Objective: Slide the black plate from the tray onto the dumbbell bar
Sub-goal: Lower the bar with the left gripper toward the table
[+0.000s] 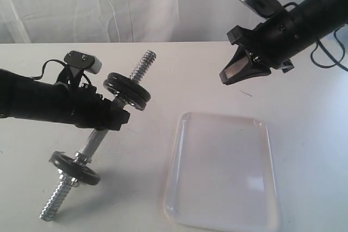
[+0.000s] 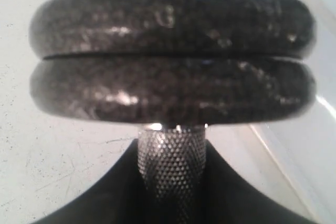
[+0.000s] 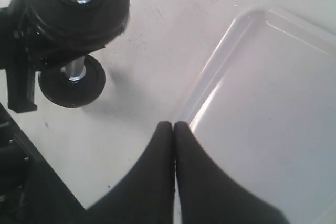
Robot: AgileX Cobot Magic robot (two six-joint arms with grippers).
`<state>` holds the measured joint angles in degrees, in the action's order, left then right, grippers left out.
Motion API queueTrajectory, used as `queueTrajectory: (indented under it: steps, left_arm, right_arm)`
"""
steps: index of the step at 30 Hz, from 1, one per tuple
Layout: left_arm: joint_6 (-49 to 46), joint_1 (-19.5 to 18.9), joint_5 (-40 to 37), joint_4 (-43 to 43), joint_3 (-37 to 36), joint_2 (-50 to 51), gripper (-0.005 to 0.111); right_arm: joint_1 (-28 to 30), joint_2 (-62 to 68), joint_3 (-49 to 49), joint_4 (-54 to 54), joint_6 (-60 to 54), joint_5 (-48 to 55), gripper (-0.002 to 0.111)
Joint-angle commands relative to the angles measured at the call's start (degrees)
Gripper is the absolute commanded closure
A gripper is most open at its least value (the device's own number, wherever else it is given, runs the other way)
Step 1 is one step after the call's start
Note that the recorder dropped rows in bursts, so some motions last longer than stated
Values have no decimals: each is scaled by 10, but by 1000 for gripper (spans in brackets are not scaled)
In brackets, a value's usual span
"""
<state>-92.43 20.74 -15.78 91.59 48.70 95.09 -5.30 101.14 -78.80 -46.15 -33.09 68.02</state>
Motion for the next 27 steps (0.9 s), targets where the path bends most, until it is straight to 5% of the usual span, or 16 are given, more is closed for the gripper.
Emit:
queueTrajectory:
  steps: [1, 15, 27]
  left_arm:
    - [80, 0, -51, 84, 47, -37, 107]
    - [161, 19, -45, 84, 53, 23, 107]
    - [201, 63, 84, 84, 90, 40, 107]
  right_arm:
    - [2, -53, 42, 24, 4, -18, 108]
    - [2, -136, 163, 40, -12, -54, 108]
    - [2, -147, 218, 44, -12, -65, 108]
